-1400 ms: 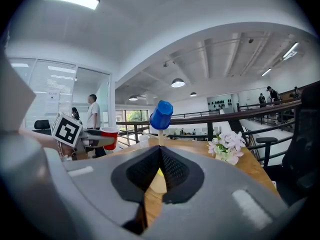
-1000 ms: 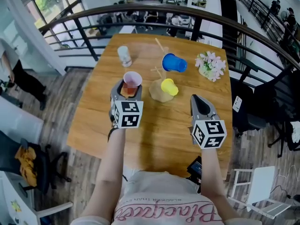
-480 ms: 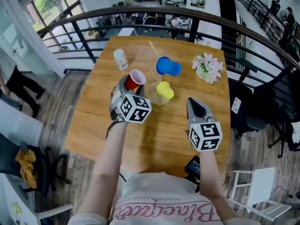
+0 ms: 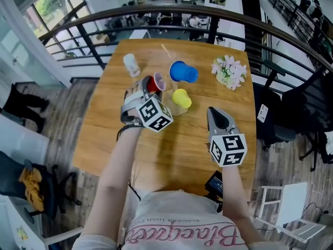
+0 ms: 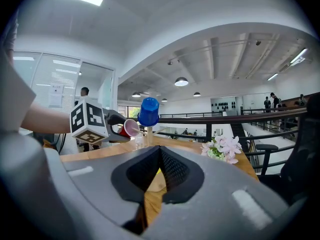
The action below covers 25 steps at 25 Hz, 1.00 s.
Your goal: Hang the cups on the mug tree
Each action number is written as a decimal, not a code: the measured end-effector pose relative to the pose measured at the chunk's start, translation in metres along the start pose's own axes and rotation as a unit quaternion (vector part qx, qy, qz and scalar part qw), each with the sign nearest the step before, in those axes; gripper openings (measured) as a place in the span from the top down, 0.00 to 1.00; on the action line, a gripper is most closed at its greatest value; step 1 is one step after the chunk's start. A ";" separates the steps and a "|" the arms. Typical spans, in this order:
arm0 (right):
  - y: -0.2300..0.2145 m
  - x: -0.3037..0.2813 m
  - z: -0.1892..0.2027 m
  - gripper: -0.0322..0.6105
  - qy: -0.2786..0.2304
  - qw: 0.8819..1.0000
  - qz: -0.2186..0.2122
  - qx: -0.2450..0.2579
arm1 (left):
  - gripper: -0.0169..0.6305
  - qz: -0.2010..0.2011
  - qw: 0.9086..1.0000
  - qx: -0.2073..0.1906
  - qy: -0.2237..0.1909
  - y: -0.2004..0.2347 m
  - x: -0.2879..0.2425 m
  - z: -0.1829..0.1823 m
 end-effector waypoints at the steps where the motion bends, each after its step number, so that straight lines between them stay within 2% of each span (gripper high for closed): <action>1: 0.000 0.000 0.000 0.95 0.000 1.000 0.000 0.000 | 0.52 0.002 1.000 -0.014 0.002 -0.001 -0.001 -0.003; 4: 0.001 -0.001 -0.001 0.95 0.000 1.000 0.000 0.001 | 0.52 0.006 0.998 -0.054 0.013 0.000 -0.006 -0.008; 7: 0.002 -0.001 -0.001 0.95 0.000 1.000 0.000 0.002 | 0.52 0.010 0.992 -0.122 0.043 -0.002 -0.013 -0.009; 12: 0.005 -0.001 -0.002 0.95 0.001 1.000 -0.003 -0.010 | 0.52 0.011 0.967 -0.244 0.077 -0.010 -0.018 -0.015; 16: 0.004 -0.001 -0.007 0.95 -0.001 0.999 -0.008 -0.037 | 0.51 0.019 0.947 -0.311 0.085 -0.018 -0.020 -0.022; 19: 0.001 -0.004 -0.007 0.95 -0.001 0.999 -0.004 -0.033 | 0.51 0.028 0.939 -0.332 0.084 -0.026 -0.024 -0.025; 25: 0.006 -0.004 -0.007 0.95 0.000 1.000 -0.003 -0.015 | 0.50 0.045 0.945 -0.316 0.072 -0.038 -0.029 -0.027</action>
Point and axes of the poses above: the fingertips, and each gripper's own axes: x backward along the fingers, y to its left, z out of its underside, the point moved 1 cm from there along x, backward along the fingers, and after that the axes turned 14 degrees about z, right-handed, at the moved point
